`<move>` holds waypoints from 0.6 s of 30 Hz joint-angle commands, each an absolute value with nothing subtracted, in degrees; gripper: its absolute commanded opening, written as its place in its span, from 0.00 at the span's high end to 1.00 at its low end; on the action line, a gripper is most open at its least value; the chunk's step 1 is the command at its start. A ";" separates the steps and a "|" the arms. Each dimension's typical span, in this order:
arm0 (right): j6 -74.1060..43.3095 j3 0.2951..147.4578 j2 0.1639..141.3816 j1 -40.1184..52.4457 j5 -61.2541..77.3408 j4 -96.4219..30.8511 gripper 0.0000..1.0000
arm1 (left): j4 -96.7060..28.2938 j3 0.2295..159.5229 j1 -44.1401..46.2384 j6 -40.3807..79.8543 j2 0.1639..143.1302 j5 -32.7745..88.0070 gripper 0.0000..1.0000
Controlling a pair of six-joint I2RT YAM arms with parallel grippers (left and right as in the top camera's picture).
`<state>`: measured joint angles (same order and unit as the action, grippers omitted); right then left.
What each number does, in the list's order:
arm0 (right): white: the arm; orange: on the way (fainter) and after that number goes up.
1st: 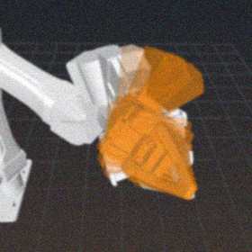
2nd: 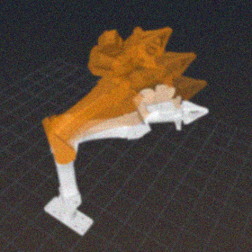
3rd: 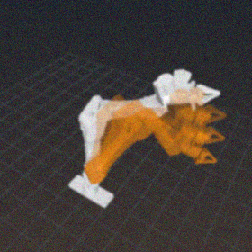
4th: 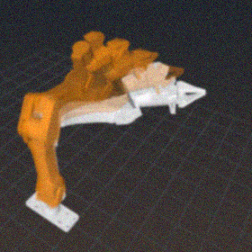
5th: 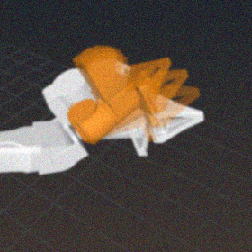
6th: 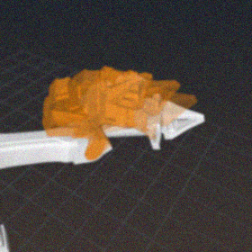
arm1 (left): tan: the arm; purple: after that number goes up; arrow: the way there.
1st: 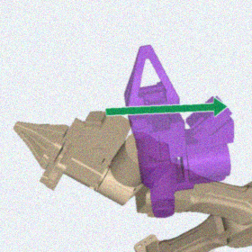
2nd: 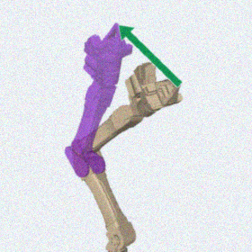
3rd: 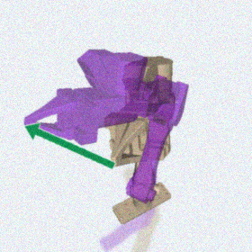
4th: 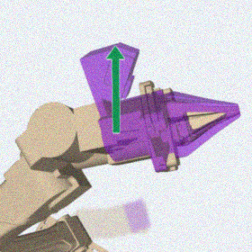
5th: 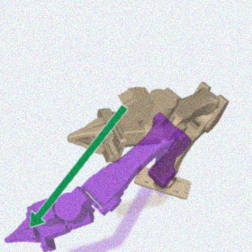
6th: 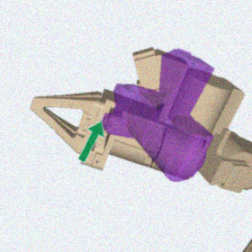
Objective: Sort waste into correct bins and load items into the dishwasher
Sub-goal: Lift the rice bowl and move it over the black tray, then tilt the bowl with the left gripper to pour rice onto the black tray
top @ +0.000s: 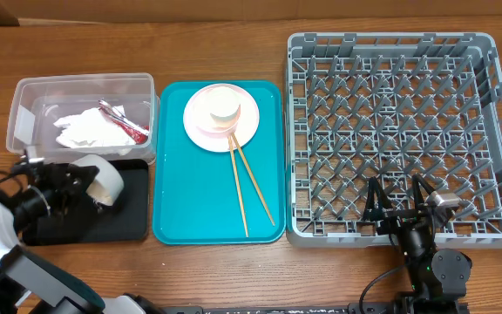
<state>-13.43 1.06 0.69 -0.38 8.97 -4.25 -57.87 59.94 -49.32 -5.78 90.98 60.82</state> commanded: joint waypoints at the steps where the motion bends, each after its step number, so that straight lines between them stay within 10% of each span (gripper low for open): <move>1: -13.15 0.45 0.16 -0.71 8.67 -3.97 0.00 | -53.19 56.05 -53.23 -9.28 90.30 72.10 0.96; 18: -13.15 0.45 0.16 -0.71 8.67 -3.99 0.00 | -41.93 50.06 -55.13 -8.51 90.30 90.67 0.96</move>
<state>-13.43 1.06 0.69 -0.40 8.95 -4.27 -41.25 50.26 -54.81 -8.14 90.98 85.95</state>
